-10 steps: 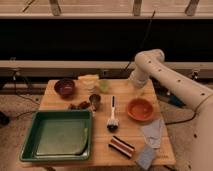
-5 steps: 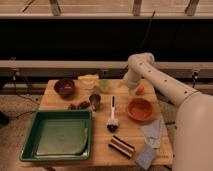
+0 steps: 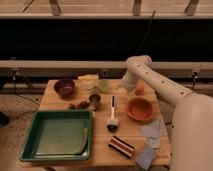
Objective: Place brush in red bowl
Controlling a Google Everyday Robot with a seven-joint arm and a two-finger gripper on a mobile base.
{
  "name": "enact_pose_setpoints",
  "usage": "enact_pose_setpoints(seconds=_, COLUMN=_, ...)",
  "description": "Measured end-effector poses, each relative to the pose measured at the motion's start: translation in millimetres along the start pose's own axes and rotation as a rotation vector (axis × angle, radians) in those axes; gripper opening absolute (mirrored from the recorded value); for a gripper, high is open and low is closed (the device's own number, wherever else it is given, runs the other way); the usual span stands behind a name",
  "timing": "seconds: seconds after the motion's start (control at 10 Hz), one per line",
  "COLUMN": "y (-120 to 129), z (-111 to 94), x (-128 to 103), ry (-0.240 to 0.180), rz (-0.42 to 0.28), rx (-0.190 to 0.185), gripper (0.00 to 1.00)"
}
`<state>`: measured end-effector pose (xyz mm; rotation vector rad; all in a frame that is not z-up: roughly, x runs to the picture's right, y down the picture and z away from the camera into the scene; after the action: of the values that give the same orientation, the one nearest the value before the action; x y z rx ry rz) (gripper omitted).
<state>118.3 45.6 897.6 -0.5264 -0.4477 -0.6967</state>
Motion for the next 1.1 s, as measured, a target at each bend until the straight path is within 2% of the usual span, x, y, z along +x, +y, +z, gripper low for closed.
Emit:
enact_pose_setpoints(seconds=0.4, y=-4.5, z=11.8, x=-15.8, ry=-0.003, rz=-0.052, rx=-0.020, gripper=0.65)
enact_pose_setpoints(seconds=1.1, y=-10.3, z=37.7, x=-13.4, ry=0.023, rz=-0.117, rx=-0.105, gripper=0.65)
